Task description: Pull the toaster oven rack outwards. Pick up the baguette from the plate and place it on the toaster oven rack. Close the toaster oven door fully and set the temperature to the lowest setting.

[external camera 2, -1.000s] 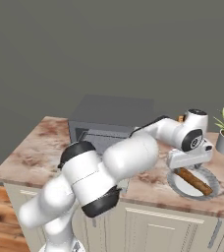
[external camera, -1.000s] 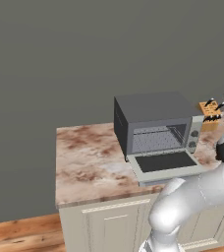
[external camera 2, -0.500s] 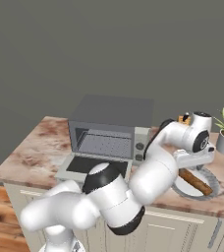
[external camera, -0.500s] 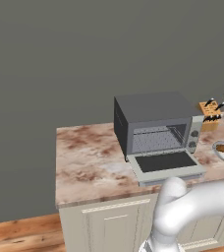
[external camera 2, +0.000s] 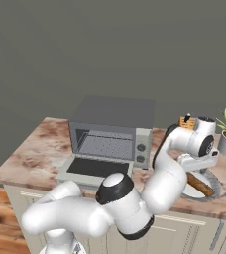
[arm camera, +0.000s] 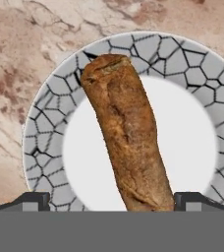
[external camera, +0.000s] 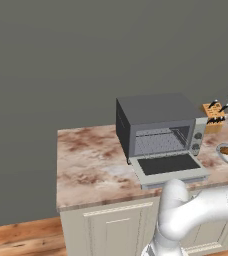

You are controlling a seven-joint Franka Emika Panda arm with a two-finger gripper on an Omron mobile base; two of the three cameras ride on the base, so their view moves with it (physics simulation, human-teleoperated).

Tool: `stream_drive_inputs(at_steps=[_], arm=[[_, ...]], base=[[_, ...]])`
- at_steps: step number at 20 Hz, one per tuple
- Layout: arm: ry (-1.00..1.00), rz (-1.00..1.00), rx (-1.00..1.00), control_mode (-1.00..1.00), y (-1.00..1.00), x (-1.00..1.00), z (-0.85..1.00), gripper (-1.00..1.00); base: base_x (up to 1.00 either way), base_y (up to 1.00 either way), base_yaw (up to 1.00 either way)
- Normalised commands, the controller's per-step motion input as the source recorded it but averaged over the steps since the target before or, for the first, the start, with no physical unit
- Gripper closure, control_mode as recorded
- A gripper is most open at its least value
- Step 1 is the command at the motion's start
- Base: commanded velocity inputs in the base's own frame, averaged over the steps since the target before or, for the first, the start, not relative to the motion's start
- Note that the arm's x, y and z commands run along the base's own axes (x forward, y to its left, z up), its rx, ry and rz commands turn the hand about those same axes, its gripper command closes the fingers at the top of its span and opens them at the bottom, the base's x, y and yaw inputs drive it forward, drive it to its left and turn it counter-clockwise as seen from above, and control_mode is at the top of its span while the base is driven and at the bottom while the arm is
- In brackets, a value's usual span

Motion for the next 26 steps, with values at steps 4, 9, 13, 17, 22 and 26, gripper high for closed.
stream_drive_inputs(at_steps=[4, 9, 13, 17, 22, 26], arm=[[0.00, 0.01, 0.00, -1.00, -0.11, 0.07, -0.21, -1.00], [0.00, 0.00, 0.00, -1.00, -0.10, 0.06, -0.20, -1.00], [0.00, 0.00, 0.00, -1.00, -0.07, 0.01, -0.19, -1.00], [0.00, 0.01, 0.00, -1.00, 0.00, 0.00, -0.21, -1.00], [0.00, 0.02, 0.00, -1.00, 0.00, 0.00, -0.21, -1.00], [0.00, 0.03, 0.00, -1.00, 0.00, 0.00, -0.25, -1.00]], base=[[0.00, 0.00, 0.00], [0.00, 0.00, 0.00], [0.00, 0.00, 0.00], [0.00, 0.00, 0.00], [0.00, 0.00, 0.00], [0.00, 0.00, 0.00]])
